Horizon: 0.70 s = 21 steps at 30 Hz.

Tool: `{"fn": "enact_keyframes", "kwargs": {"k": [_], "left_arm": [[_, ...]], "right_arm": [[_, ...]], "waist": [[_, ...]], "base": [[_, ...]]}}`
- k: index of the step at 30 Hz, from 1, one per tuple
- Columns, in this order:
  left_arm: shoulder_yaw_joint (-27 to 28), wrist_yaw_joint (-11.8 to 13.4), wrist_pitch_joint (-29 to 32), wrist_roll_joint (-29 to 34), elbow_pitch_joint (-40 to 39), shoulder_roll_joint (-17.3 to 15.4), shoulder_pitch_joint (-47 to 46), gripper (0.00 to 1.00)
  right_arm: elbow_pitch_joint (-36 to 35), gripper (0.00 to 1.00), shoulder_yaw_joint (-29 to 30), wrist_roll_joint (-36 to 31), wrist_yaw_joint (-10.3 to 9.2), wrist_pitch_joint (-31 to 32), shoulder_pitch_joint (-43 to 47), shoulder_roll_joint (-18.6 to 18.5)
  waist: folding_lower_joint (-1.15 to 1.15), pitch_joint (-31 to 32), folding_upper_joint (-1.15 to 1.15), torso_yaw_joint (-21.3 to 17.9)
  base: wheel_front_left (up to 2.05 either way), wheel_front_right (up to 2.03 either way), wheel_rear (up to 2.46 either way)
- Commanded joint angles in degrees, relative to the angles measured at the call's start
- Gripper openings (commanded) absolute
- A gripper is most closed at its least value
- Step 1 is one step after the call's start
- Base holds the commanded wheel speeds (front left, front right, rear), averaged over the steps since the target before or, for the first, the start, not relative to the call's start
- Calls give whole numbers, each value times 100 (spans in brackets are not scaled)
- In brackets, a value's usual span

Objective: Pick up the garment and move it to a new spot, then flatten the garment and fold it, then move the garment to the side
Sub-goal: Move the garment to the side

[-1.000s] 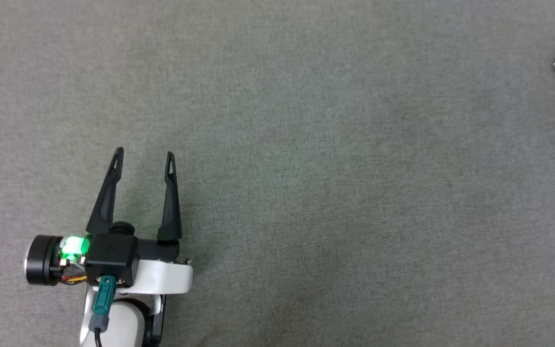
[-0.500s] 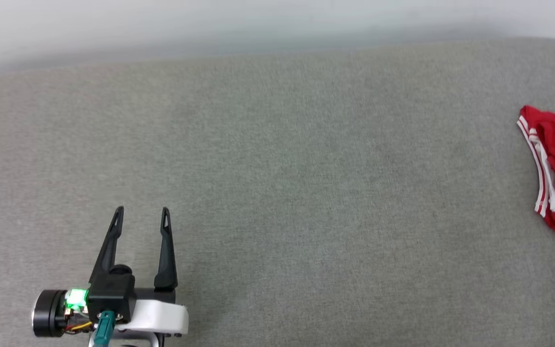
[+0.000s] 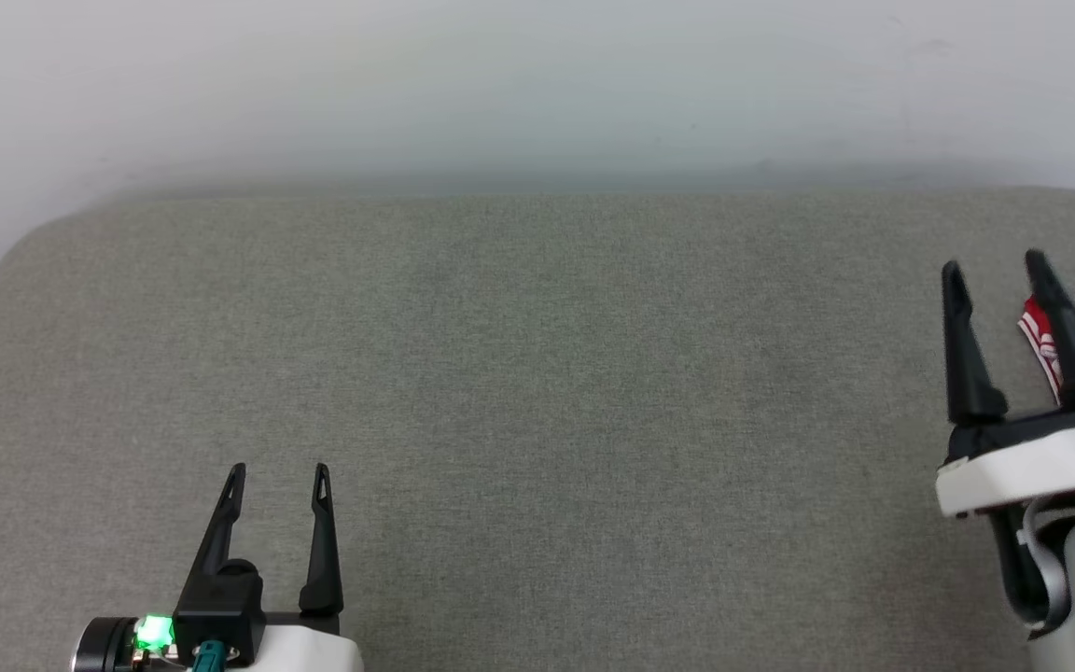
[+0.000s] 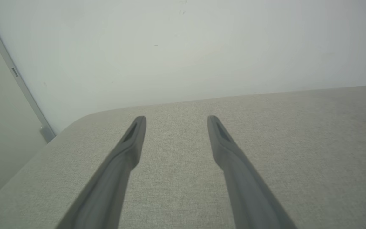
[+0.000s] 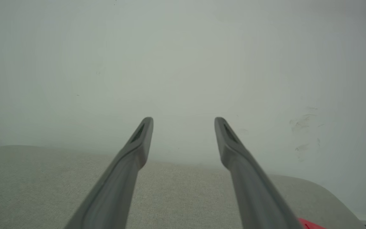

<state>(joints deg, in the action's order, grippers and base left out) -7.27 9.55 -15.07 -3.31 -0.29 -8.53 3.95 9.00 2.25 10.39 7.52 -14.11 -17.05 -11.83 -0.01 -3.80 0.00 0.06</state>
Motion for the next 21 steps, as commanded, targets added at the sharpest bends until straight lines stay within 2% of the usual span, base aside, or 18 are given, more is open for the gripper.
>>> {"fn": "enact_keyframes", "kwargs": {"k": [1, 10, 21], "left_arm": [[10, -42, -12, -49, 31, 14, 55, 100], [45, -134, -12, -91, 185, 76, 204, 100], [97, -258, -12, -138, 248, 114, 390, 100]], "right_arm": [[-52, 100, -49, -45, -7, -38, 243, 120], [-216, 100, -28, -207, -7, -92, 1284, 594], [-674, 100, 181, -392, -6, -105, 2210, 833]], "waist": [[1, 95, 0, 65], [1, 352, 0, 108], [1, 549, 0, 72]], "base": [[0, 0, 0], [0, 0, 0], [0, 0, 0]]}}
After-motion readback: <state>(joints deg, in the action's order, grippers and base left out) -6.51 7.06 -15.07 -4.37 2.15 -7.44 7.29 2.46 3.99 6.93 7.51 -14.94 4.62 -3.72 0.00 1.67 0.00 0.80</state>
